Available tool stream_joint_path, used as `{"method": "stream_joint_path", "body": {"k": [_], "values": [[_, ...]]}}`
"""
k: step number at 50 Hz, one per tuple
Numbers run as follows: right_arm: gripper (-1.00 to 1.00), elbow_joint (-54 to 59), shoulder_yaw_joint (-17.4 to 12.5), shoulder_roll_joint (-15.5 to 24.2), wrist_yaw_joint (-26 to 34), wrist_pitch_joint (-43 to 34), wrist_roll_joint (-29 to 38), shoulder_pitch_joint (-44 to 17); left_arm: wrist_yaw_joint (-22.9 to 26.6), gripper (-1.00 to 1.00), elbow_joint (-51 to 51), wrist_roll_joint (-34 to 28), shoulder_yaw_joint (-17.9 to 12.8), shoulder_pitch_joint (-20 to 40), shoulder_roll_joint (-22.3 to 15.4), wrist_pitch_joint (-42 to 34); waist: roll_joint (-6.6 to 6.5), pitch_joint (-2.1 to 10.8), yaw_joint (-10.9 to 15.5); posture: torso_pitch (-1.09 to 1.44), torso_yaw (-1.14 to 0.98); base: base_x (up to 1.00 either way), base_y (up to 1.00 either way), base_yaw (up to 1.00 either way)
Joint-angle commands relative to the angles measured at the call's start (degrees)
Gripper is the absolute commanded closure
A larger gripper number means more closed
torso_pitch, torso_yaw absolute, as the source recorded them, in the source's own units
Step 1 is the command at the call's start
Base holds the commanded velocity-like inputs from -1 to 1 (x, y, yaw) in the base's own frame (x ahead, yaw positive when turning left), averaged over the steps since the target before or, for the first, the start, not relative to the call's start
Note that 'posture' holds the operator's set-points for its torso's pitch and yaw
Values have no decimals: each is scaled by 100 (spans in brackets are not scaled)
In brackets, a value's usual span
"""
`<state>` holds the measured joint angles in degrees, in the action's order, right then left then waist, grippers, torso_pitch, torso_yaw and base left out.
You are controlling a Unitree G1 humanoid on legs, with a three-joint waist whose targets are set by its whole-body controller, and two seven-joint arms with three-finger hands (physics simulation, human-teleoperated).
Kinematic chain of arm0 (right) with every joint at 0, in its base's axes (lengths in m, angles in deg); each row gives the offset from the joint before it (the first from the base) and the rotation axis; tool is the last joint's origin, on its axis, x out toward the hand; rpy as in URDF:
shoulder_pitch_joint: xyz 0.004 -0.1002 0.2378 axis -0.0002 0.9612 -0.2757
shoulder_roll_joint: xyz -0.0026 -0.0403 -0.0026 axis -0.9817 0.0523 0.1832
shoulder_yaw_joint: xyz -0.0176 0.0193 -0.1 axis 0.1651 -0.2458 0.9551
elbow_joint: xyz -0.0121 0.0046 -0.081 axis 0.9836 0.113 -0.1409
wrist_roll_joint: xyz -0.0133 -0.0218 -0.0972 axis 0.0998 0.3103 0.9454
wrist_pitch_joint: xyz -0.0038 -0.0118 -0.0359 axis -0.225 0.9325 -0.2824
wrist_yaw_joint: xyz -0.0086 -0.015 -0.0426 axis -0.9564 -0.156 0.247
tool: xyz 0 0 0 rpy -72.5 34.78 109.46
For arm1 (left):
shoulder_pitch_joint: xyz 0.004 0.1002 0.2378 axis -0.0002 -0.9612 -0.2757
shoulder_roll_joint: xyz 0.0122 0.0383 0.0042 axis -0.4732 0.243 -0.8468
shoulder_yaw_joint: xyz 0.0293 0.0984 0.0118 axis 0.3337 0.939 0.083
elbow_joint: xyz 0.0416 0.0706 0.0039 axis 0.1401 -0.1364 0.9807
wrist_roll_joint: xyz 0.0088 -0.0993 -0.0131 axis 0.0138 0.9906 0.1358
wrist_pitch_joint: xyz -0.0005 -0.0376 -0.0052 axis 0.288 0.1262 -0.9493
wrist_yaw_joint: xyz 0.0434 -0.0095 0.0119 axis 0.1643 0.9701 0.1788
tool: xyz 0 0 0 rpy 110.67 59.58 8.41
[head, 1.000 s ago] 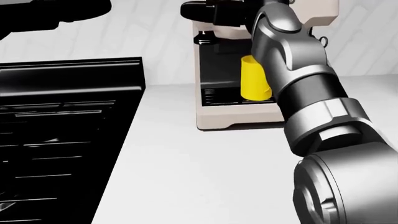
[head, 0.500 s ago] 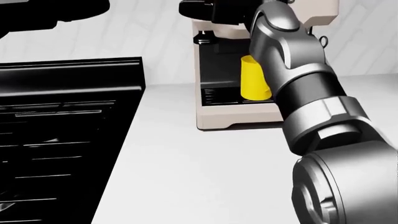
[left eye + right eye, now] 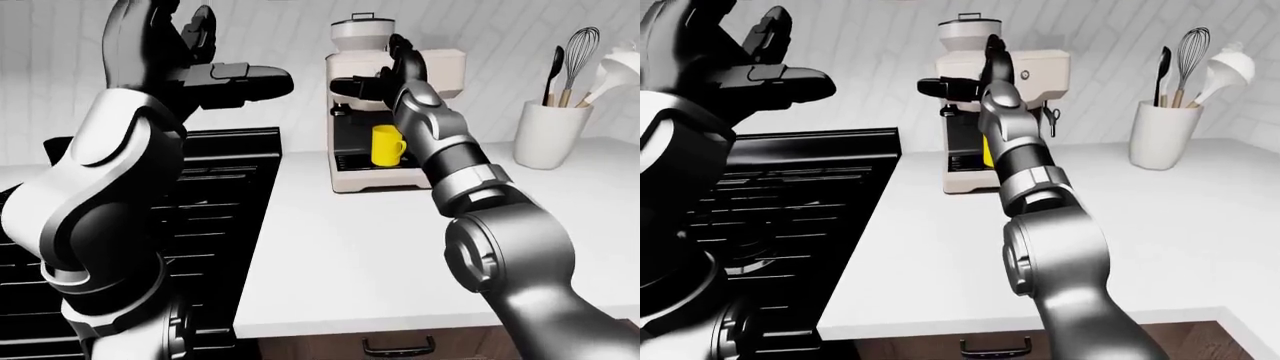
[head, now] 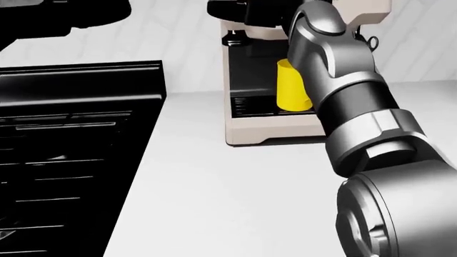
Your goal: Press the button on the coffee machine to serve coffee.
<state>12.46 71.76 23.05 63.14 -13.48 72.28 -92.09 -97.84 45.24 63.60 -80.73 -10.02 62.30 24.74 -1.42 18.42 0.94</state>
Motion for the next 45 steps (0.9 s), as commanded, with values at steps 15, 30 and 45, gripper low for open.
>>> {"method": "stream_joint_path", "body": {"k": [15, 30, 45], "values": [[-100, -212, -14, 58, 4, 156, 19, -324, -70, -100, -10, 73, -77, 195, -73, 47, -4, 9, -6, -49, 0, 0, 0, 0], [-100, -189, -24, 57, 0, 213, 6, -263, -84, -100, -34, 97, -63, 201, -52, 172, -11, -192, -20, -42, 0, 0, 0, 0], [-100, -117, -46, 83, -11, 259, 9, -286, -125, -100, -43, 14, -77, 193, -85, 313, -6, -356, -36, -38, 0, 0, 0, 0]]}}
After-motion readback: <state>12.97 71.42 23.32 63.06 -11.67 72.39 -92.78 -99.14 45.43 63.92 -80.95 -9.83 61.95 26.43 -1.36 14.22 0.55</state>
